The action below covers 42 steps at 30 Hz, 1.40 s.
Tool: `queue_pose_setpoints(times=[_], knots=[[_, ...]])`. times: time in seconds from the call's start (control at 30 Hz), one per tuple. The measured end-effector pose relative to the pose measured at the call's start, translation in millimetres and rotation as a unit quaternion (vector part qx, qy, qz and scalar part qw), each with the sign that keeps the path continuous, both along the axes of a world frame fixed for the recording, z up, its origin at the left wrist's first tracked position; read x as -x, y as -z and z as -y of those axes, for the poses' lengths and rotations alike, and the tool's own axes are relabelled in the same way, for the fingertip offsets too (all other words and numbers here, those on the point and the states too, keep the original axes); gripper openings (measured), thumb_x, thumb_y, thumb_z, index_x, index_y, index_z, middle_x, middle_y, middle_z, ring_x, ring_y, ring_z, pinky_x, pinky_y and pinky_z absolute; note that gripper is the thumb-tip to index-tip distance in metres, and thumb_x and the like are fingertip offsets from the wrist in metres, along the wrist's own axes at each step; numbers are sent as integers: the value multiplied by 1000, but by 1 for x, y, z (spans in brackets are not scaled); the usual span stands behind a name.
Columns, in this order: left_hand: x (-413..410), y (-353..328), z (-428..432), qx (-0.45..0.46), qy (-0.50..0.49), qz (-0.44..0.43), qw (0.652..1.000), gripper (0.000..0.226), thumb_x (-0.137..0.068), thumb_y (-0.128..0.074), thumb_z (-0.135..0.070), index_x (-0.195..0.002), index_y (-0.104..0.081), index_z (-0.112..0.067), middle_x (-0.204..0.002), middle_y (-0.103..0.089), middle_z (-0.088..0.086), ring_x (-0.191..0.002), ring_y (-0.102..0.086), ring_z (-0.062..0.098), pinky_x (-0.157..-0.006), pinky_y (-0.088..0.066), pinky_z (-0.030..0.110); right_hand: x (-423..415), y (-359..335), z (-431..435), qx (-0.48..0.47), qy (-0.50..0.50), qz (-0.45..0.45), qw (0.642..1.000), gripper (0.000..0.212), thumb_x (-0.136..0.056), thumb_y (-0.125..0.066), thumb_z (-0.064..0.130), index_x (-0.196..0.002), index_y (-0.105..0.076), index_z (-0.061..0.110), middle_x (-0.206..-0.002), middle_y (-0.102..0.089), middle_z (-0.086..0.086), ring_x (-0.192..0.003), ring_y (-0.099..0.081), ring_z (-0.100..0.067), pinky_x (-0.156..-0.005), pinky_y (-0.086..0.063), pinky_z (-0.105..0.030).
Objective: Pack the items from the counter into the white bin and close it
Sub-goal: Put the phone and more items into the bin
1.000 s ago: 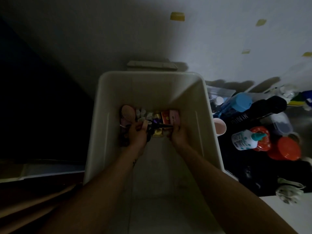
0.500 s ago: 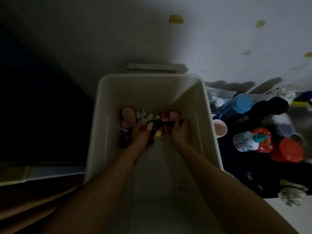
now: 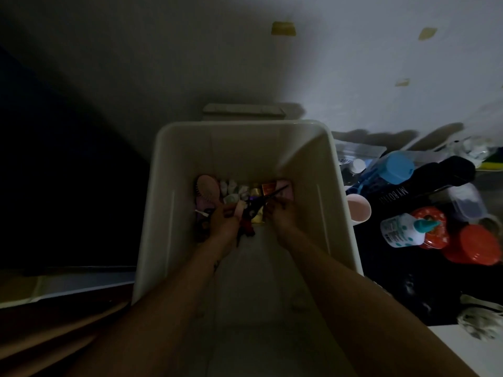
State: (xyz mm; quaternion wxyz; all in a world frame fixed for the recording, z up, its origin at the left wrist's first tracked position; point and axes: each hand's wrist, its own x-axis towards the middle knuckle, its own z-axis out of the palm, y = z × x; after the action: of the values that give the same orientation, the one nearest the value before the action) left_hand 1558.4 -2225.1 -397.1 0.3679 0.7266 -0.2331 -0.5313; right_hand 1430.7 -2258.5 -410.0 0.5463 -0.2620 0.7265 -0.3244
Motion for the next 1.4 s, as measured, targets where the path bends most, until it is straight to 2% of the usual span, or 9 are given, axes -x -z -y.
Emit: queue_pose_setpoints(times=[0.23, 0.4, 0.5, 0.63, 0.77, 0.9, 1.07, 1.3, 1.4], knots=[[8, -1, 8, 19, 21, -25, 999, 41, -89, -68, -39, -114, -65, -7, -100, -71, 6, -71, -67, 5, -51, -49, 16, -6, 9, -8, -2, -57, -32, 998, 28, -101, -42, 11, -114, -61, -5, -94, -55, -12, -85, -49, -21, -74, -39, -34], [16, -8, 23, 31, 59, 9, 998, 40, -90, -65, -45, -109, -70, -10, -103, -72, 8, -92, -68, 22, -69, -54, 28, -5, -3, -26, -6, -43, 22, 999, 18, -99, -42, 7, -93, -59, 8, -80, -52, -12, -72, -48, -21, -64, -40, -37], [18, -11, 36, 41, 83, 28, 995, 36, -87, -68, -46, -100, -73, -14, -100, -73, 5, -89, -68, 19, -73, -53, 26, -1, -13, -36, -8, -36, 51, 998, 19, -96, -49, 9, -88, -52, 26, -94, -61, -9, -84, -60, -24, -82, -53, -44], [22, -14, 53, 44, 46, 29, 998, 25, -83, -75, -24, -103, -66, -12, -106, -68, 4, -88, -63, 13, -64, -47, 18, 5, -21, -41, -6, -11, 80, 997, 18, -96, -50, 8, -89, -52, 24, -91, -62, -6, -78, -61, -20, -73, -53, -35], [30, -12, 66, 38, 68, 83, 994, 33, -86, -53, 4, -116, -64, -7, -120, -64, 10, -103, -59, 21, -81, -48, 28, 6, -27, -39, -12, 11, 91, 996, 21, -96, -47, 4, -87, -56, 20, -89, -62, -7, -70, -59, -18, -65, -49, -31], [37, -8, 68, 62, 83, 107, 989, 33, -88, -49, 5, -116, -63, -3, -120, -63, 13, -97, -54, 17, -74, -39, 21, 5, -30, -36, -22, 45, 102, 993, 24, -94, -37, -3, -102, -56, 9, -86, -58, -7, -63, -51, -14, -53, -38, -23], [33, -3, 62, 64, 102, 122, 985, 32, -89, -50, 1, -117, -65, -5, -120, -64, 14, -109, -59, 32, -91, -50, 38, 8, -34, -37, -18, 45, 116, 992, 16, -95, -46, 6, -101, -58, 13, -81, -60, -3, -67, -57, -14, -61, -48, -25], [26, -18, 45, 80, 73, 133, 985, 25, -88, -57, -2, -112, -64, -5, -111, -65, 12, -94, -55, 18, -71, -36, 16, 1, -58, -39, 8, 54, 139, 989, 21, -97, -38, -1, -103, -57, 5, -81, -53, -8, -63, -48, -16, -54, -41, -24], [26, -29, 35, 89, 71, 111, 987, 21, -88, -58, -3, -108, -65, -2, -109, -66, 10, -98, -60, 23, -75, -42, 23, 3, -78, -43, 29, 43, 141, 989, 28, -96, -37, -1, -109, -61, 5, -86, -61, -6, -71, -55, -17, -59, -48, -25]])
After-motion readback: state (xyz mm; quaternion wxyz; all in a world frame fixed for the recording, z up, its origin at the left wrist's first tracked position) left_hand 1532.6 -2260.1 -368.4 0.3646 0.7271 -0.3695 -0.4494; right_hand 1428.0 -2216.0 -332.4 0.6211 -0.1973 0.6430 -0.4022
